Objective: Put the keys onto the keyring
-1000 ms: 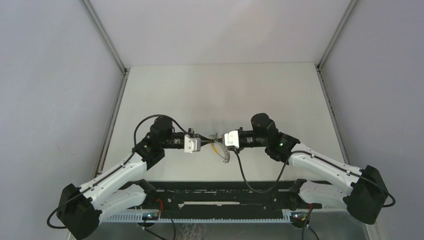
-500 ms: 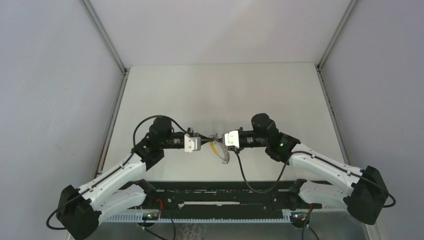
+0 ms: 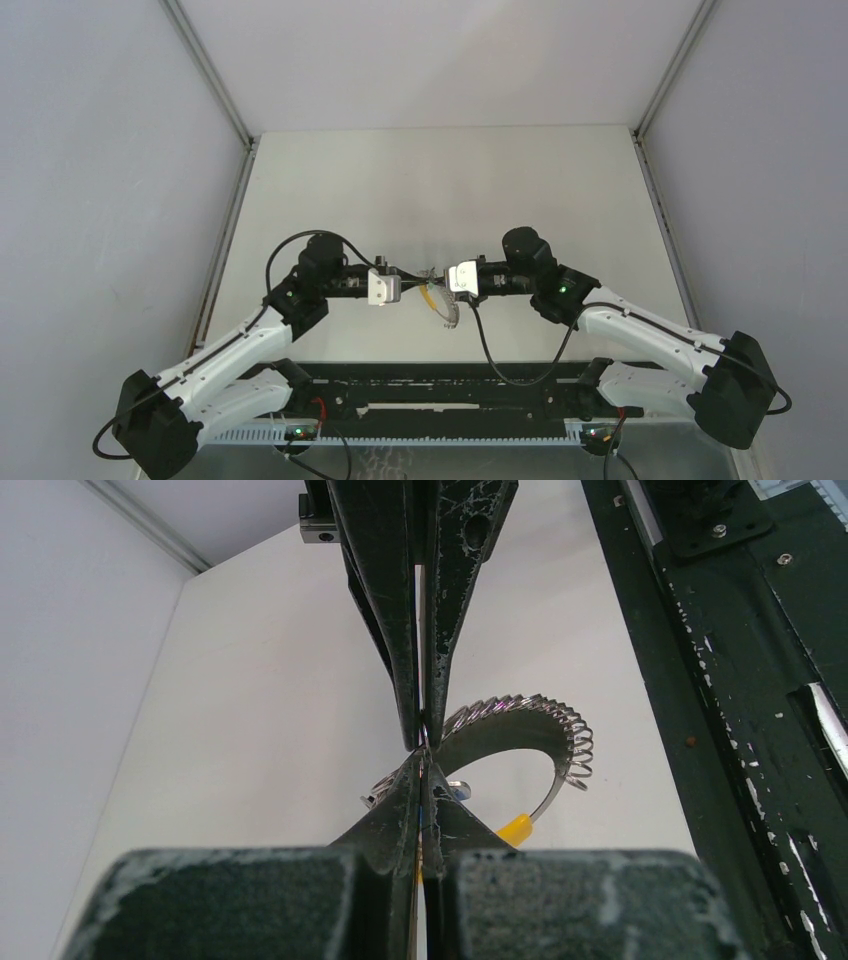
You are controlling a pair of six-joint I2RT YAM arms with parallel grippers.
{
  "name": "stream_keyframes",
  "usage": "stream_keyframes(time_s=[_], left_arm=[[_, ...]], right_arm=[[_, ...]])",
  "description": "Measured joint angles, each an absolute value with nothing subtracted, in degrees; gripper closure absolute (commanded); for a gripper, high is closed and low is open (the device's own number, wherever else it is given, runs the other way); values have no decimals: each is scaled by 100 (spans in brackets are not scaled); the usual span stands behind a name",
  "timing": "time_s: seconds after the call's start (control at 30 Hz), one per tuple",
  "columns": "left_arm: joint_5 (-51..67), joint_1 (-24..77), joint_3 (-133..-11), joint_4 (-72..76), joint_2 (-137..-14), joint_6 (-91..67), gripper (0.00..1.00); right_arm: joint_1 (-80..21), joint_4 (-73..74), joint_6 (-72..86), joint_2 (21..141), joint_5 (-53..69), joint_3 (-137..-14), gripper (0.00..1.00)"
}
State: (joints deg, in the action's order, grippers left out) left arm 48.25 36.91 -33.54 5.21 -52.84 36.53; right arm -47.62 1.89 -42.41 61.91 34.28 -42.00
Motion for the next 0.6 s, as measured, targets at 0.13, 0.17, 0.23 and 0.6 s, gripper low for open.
stream_keyframes(time_s=[0.13, 0.17, 0.23, 0.6], left_arm=[[4831, 3691, -3354, 521, -5286, 3651, 100], [4836, 3691, -3354, 521, -5286, 3651, 100], [4838, 3691, -3354, 521, -5286, 3651, 100], [4831, 3691, -3354, 521, -5286, 3649, 100]], right_arm=[[-4762, 189, -4233, 6191, 3428, -4200, 100], [-4762, 187, -4228, 6191, 3428, -4200, 100], [-4762, 187, -4219, 6191, 3424, -4200, 100], [-4764, 189, -4198, 6191, 3343, -4200, 100]])
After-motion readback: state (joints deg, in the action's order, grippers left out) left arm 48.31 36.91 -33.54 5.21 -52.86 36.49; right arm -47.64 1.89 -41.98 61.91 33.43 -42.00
